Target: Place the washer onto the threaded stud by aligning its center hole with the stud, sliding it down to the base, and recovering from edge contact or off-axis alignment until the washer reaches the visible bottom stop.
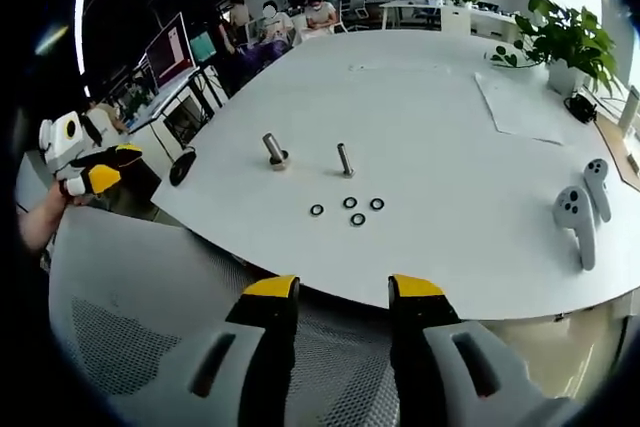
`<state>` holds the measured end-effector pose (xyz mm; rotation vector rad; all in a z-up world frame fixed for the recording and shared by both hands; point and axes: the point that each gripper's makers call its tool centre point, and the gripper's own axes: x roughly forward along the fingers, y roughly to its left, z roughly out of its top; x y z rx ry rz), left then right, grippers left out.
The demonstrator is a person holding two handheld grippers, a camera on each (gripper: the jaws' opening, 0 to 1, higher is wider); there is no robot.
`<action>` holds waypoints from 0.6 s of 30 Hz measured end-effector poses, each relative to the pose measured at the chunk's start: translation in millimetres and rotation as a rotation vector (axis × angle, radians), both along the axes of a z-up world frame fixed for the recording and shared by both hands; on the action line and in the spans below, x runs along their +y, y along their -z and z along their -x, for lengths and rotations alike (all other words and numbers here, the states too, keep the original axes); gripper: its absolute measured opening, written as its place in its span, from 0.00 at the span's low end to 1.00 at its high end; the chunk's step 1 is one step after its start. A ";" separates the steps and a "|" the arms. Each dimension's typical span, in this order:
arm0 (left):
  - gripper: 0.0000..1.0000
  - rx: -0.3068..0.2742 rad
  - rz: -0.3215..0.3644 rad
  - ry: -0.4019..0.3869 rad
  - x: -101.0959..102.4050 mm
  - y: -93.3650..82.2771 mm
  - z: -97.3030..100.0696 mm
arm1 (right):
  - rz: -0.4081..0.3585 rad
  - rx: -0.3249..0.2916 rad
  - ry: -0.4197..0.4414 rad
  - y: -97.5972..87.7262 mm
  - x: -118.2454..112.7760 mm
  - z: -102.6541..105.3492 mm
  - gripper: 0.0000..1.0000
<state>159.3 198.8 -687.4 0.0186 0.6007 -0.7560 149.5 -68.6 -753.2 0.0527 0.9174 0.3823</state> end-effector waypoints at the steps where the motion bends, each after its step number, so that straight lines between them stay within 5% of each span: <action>1: 0.40 0.008 -0.029 0.012 -0.1 5.0 1.7 | 0.000 0.000 -0.001 0.6 -0.3 -0.2 0.38; 8: 0.37 0.032 -0.071 0.060 -5.5 14.1 6.1 | 0.001 0.005 -0.003 1.0 -0.4 0.2 0.38; 18: 0.35 0.013 -0.037 0.046 -4.6 8.0 3.7 | 0.003 0.008 -0.003 1.5 -0.5 0.3 0.38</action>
